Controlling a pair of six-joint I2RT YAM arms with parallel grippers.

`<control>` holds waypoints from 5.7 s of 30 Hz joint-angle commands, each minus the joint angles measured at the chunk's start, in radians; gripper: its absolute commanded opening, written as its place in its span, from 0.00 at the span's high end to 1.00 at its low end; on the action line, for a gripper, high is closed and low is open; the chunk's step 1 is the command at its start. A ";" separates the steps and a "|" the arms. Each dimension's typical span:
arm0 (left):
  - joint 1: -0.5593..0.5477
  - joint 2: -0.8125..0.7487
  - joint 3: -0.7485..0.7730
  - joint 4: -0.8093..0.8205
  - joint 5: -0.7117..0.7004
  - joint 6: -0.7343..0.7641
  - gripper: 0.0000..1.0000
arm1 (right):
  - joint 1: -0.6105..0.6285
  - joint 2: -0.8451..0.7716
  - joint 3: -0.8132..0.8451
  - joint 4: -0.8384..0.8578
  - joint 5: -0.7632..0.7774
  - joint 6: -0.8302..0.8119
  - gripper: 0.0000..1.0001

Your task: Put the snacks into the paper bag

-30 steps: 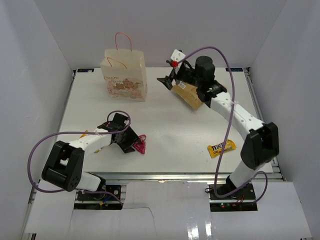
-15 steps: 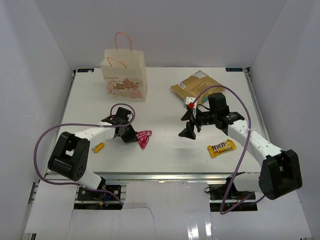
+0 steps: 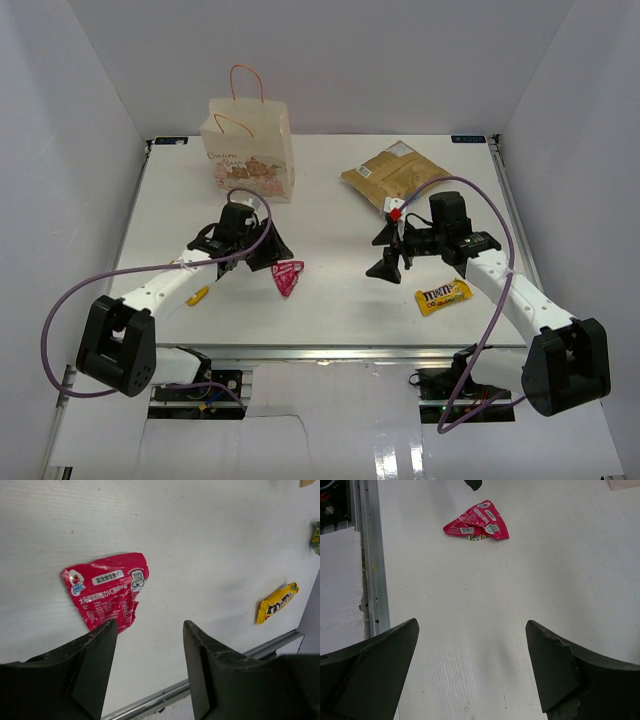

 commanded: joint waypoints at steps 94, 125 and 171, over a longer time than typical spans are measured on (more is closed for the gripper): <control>0.081 -0.034 0.390 0.134 0.441 0.087 0.08 | -0.571 0.407 0.278 -0.302 0.787 -0.148 0.18; -0.200 0.282 0.257 0.469 0.561 -0.126 0.08 | -0.563 0.297 0.270 -0.395 0.177 -0.366 0.92; -0.300 0.649 0.485 0.530 0.645 -0.355 0.37 | 0.119 -0.123 -0.058 -0.076 0.446 -0.311 0.92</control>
